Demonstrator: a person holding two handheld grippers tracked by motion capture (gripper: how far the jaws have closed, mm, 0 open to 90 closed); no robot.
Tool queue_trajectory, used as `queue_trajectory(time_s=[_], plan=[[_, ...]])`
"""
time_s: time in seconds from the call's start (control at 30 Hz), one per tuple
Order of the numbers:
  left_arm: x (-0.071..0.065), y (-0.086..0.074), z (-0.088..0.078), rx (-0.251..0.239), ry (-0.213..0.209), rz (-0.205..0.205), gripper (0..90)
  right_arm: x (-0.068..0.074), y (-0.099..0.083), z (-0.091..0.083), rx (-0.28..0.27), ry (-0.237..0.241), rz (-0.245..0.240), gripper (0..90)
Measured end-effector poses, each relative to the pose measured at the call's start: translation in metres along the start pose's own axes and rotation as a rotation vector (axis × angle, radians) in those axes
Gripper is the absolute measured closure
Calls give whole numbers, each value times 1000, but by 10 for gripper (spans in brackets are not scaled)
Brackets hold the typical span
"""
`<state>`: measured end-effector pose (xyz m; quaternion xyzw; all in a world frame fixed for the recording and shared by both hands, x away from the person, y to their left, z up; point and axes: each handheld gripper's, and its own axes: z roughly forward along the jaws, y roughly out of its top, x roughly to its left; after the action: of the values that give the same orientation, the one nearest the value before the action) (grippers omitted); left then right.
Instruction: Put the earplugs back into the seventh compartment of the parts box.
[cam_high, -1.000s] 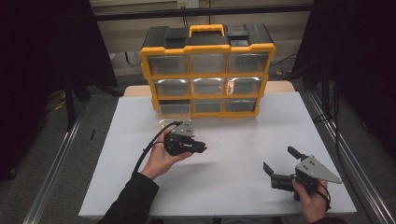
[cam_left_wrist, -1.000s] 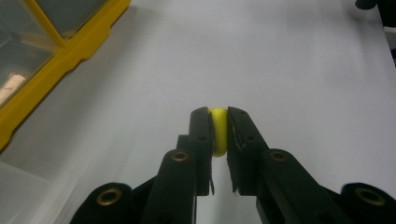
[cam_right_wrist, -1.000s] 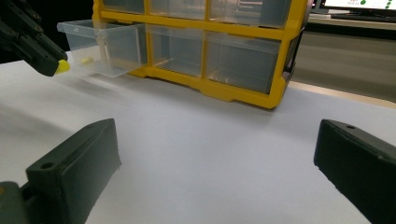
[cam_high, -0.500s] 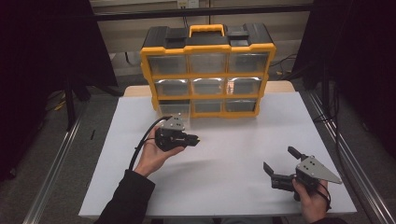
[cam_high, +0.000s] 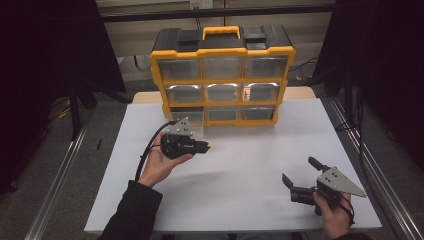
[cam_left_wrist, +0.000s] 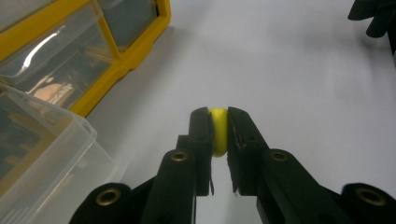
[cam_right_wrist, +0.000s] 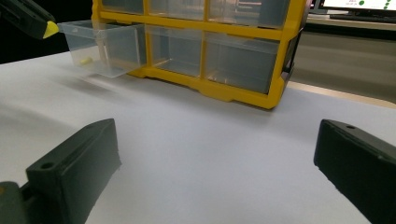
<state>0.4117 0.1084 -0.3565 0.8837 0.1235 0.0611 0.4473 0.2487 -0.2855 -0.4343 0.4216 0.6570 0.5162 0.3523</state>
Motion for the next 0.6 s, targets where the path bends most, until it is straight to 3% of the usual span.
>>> queue_trajectory(time_s=[0.6], plan=[[24,14,-31,14,78,-13,808,0,0,0,0,-3,-3,0]])
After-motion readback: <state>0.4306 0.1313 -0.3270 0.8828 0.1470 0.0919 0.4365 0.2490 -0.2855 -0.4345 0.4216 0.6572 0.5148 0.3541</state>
